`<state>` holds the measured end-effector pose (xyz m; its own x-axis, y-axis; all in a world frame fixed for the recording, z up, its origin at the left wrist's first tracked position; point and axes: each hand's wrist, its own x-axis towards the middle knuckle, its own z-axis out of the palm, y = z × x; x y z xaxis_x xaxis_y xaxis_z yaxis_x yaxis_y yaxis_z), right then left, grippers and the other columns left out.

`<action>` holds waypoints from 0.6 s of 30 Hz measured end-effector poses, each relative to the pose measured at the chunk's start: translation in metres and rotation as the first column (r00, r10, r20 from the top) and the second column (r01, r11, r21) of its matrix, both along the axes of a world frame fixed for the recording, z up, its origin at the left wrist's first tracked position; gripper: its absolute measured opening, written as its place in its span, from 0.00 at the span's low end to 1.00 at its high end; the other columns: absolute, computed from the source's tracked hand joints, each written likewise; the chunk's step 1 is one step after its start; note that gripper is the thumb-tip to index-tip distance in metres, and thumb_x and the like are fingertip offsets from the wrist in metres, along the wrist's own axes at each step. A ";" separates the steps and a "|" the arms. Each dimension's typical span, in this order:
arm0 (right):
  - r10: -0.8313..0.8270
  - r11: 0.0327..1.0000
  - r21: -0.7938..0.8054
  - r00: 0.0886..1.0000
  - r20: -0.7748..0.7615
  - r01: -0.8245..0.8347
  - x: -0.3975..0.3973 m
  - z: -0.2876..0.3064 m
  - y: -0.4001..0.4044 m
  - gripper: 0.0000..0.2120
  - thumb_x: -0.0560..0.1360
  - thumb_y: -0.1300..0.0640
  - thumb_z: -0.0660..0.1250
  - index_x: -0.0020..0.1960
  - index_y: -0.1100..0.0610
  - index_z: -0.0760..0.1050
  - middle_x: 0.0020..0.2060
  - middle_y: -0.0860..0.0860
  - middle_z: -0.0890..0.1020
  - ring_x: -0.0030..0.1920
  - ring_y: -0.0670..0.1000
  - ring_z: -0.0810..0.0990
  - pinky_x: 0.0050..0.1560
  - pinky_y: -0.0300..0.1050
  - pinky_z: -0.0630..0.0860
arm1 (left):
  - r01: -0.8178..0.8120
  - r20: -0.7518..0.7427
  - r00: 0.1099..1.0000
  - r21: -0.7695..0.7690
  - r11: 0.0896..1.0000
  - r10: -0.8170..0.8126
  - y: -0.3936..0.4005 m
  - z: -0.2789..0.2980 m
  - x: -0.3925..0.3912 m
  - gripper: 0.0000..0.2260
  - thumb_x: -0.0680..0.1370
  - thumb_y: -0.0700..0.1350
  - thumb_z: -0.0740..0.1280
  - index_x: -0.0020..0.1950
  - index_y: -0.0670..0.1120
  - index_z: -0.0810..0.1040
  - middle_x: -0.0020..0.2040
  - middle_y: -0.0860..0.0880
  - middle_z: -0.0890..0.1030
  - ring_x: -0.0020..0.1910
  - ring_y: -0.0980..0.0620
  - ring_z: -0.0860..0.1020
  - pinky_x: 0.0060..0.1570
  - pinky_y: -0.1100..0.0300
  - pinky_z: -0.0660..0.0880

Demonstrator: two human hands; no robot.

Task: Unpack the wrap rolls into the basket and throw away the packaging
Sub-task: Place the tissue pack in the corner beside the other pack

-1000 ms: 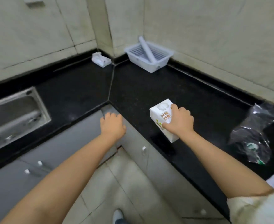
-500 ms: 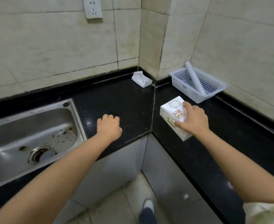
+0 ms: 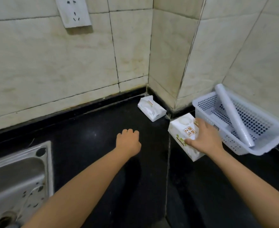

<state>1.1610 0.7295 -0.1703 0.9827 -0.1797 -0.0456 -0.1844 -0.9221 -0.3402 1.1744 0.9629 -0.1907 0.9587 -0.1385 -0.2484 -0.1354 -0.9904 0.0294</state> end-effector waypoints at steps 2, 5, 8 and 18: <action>-0.015 0.999 0.046 1.000 0.006 0.015 0.028 -0.015 -0.003 0.41 0.62 0.47 0.74 0.69 0.54 0.60 0.61 0.59 0.75 0.60 0.61 0.73 0.56 0.53 0.72 | 0.023 0.000 1.000 0.013 1.000 -0.023 -0.014 -0.010 0.040 0.17 0.79 0.48 0.58 0.66 0.43 0.68 0.66 0.43 0.71 0.66 0.43 0.68 0.62 0.51 0.68; -0.054 0.991 0.120 0.999 0.008 0.053 0.063 -0.035 -0.009 0.40 0.62 0.49 0.75 0.68 0.54 0.61 0.60 0.60 0.75 0.60 0.61 0.72 0.56 0.53 0.72 | 0.036 0.007 0.999 -0.039 0.999 -0.036 -0.036 -0.026 0.092 0.18 0.80 0.49 0.58 0.68 0.44 0.66 0.66 0.42 0.71 0.66 0.43 0.67 0.62 0.50 0.68; -0.054 0.988 0.146 0.998 0.012 0.051 0.087 -0.051 -0.011 0.39 0.61 0.49 0.75 0.67 0.53 0.62 0.59 0.58 0.76 0.58 0.59 0.73 0.52 0.50 0.72 | 0.083 0.051 0.995 -0.045 0.995 -0.081 -0.056 -0.042 0.132 0.20 0.80 0.51 0.56 0.70 0.45 0.63 0.65 0.41 0.71 0.64 0.42 0.70 0.58 0.50 0.70; -0.031 0.986 0.167 0.998 0.050 0.022 0.108 -0.058 -0.013 0.38 0.60 0.51 0.76 0.66 0.54 0.65 0.57 0.54 0.77 0.55 0.54 0.75 0.48 0.41 0.66 | 0.155 0.114 0.981 0.019 0.988 -0.156 -0.080 -0.078 0.199 0.13 0.79 0.41 0.59 0.63 0.42 0.71 0.62 0.41 0.74 0.60 0.42 0.73 0.54 0.50 0.72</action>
<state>1.2693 0.7162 -0.2280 0.9795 -0.1996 -0.0257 -0.1857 -0.8469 -0.4982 1.3731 0.8828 -0.2683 0.9478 -0.2863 -0.1401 -0.2897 -0.9571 -0.0046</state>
